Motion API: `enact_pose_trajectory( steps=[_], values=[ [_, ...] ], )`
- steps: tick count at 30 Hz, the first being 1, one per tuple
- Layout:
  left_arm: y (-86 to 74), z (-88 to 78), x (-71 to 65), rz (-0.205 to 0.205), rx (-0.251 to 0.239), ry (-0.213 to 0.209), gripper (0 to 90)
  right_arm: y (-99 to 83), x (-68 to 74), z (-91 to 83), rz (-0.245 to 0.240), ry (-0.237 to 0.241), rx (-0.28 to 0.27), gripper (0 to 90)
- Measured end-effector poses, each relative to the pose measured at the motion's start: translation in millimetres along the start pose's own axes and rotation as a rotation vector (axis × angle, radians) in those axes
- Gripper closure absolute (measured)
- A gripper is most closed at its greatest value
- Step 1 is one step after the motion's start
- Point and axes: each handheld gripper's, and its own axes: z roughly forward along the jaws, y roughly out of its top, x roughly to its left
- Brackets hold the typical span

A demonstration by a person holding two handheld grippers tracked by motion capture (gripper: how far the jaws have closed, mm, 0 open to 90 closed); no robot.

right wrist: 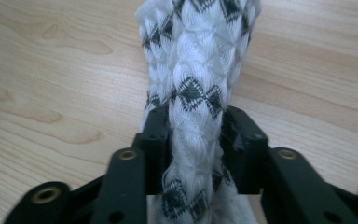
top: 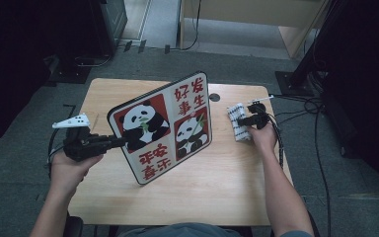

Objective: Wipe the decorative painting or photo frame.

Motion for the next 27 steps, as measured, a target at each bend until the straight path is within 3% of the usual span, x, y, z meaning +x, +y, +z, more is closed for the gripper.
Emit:
enact_pose_trajectory(
  steps=[4,7,11,18,22,27],
  values=[
    [-0.1,0.1,0.1,-0.005,0.0,0.0,77.4,2.5,5.2,-12.8,-0.006,-0.015,-0.061,50.7],
    [-0.3,0.1,0.2,-0.007,0.0,-0.002,77.1,7.2,11.6,-23.7,0.016,0.026,-0.087,49.7],
    [-1.0,1.5,0.1,-0.004,-0.003,0.006,75.0,5.5,17.6,-30.9,0.028,0.029,-0.064,49.0],
    [-2.7,9.9,-2.4,0.015,0.028,0.041,71.0,0.2,27.7,-48.6,-0.004,0.042,-0.061,46.8],
    [-6.8,11.7,1.7,0.007,0.006,0.026,66.7,-3.5,31.0,-56.5,-0.005,0.079,-0.086,42.0],
    [-9.1,12.9,5.2,-0.005,-0.005,0.027,62.6,-9.7,33.4,-63.8,-0.016,0.065,-0.107,39.9]
  ],
)
